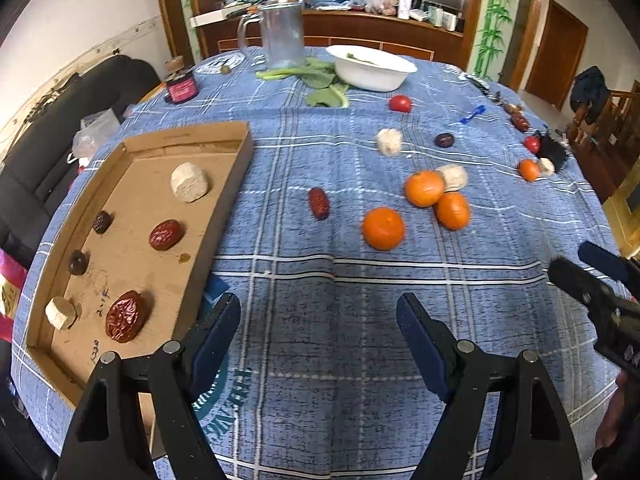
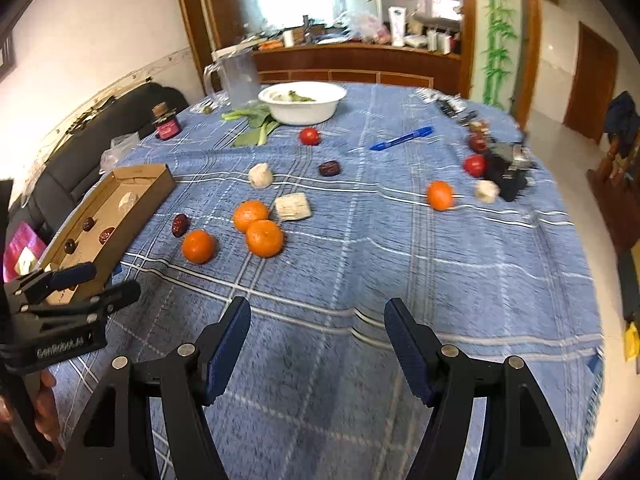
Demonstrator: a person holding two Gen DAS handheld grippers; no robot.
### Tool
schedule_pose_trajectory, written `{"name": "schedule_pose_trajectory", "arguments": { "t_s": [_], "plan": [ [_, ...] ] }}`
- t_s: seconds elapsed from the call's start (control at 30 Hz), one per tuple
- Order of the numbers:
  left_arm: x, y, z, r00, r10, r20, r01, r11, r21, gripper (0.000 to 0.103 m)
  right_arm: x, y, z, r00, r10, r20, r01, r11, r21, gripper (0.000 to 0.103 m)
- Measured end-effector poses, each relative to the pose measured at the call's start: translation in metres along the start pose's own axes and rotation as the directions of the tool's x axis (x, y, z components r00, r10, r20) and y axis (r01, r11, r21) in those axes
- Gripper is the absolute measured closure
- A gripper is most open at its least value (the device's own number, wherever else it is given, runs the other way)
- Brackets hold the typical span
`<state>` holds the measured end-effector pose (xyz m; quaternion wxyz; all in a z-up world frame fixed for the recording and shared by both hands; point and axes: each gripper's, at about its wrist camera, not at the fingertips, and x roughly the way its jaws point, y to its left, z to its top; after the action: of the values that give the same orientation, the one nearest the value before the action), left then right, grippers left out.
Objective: Organize fruits
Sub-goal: 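Grasp an orange with the right tool while the left tool grasps another orange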
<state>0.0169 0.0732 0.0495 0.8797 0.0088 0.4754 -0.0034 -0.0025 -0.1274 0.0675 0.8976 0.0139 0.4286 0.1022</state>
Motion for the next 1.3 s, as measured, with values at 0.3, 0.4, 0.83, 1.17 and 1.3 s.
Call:
{"name": "schedule_pose_trajectory", "arguments": {
  "t_s": [0.3,0.4,0.83,1.17,1.3],
  "plan": [
    [0.013,0.011,0.004,0.998,0.042,-0.039,-0.043,0.999,-0.019,0.023,0.075,0.022,0.035,0.990,0.114,-0.082,-0.116,0.993,-0.019,0.030],
    [0.019,0.007,0.010,0.998,0.039,-0.048,-0.039,0.999,-0.002,0.023,0.092,0.022,0.040,0.982,0.157,-0.108,-0.160,0.987,-0.013,0.036],
    [0.066,-0.037,0.049,0.994,-0.057,-0.089,0.060,0.997,0.040,0.026,0.064,-0.009,0.028,0.990,0.113,-0.080,-0.116,0.993,-0.031,0.069],
    [0.066,-0.038,0.041,0.986,-0.127,-0.107,0.133,0.990,0.048,0.072,0.046,-0.031,0.007,0.994,0.081,-0.074,-0.078,0.996,0.042,0.069],
    [0.051,-0.032,0.027,0.981,-0.163,-0.109,0.169,0.984,0.050,0.072,0.035,-0.029,0.003,0.996,0.069,-0.061,-0.066,0.997,0.049,0.069]
  ]
}}
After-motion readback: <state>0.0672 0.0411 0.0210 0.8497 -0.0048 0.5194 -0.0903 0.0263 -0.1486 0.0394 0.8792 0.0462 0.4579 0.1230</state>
